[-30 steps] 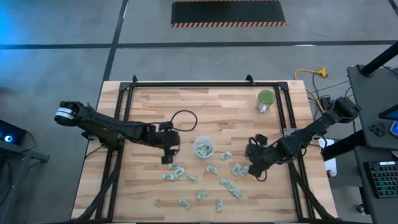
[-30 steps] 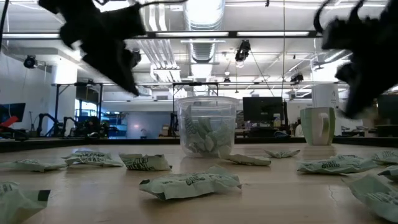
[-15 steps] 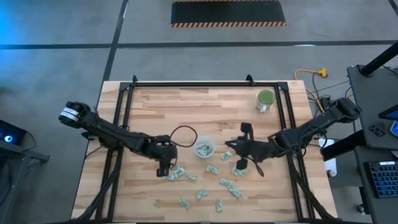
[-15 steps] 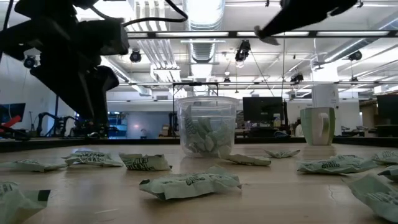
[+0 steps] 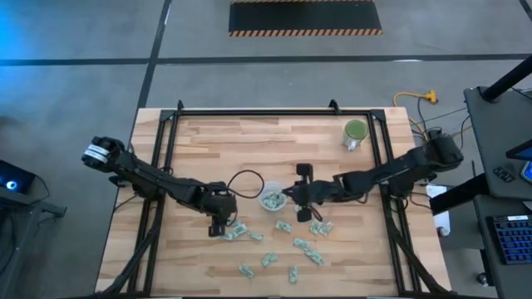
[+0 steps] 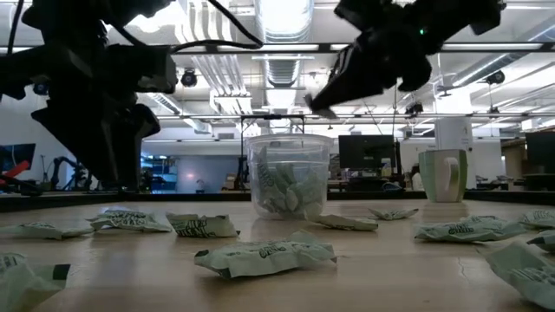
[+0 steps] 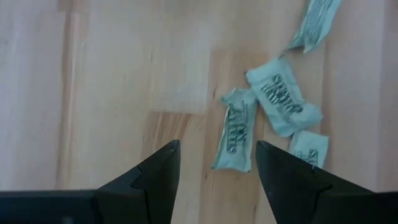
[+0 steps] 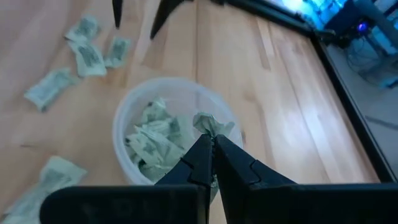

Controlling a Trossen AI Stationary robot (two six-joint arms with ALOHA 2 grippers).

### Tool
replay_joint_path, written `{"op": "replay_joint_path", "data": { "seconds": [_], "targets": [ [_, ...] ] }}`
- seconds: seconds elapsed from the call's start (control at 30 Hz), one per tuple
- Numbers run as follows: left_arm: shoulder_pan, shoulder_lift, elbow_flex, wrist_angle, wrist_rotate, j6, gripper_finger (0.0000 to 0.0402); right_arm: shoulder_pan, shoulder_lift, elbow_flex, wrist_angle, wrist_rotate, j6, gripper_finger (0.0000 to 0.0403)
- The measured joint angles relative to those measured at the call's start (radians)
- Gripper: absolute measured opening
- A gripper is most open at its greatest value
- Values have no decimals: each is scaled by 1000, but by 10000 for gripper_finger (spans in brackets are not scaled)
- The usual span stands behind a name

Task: Pick and place Stevia / Truvia into bins
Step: Put the light green stevia packet into the transparent container

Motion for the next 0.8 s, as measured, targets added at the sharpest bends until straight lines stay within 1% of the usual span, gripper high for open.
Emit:
{"op": "replay_joint_path", "data": {
  "seconds": [0.1, 0.17, 0.37, 0.43, 0.53, 0.63, 0.8],
  "targets": [
    [0, -3, 1, 5, -1, 0, 193, -13, 45, 18, 1, -4, -1, 12],
    [0, -3, 0, -3, -3, 0, 193, -20, 67, 24, -2, -9, -1, 22],
    [0, -3, -10, 7, -25, 1, 193, -35, 104, 55, 0, -24, -3, 77],
    [0, -3, -32, 41, -33, 1, 193, -35, 104, 61, -11, -25, -4, 95],
    [1, -3, -66, 84, -33, 1, 193, -34, 84, 66, -24, -27, -19, 116],
    [1, -3, -79, 90, -31, 1, 193, -30, 43, 64, -69, -27, -21, 129],
    [1, 0, -83, 142, -23, 37, 193, -28, -27, 56, -196, -26, 58, 140]
  ]
}}
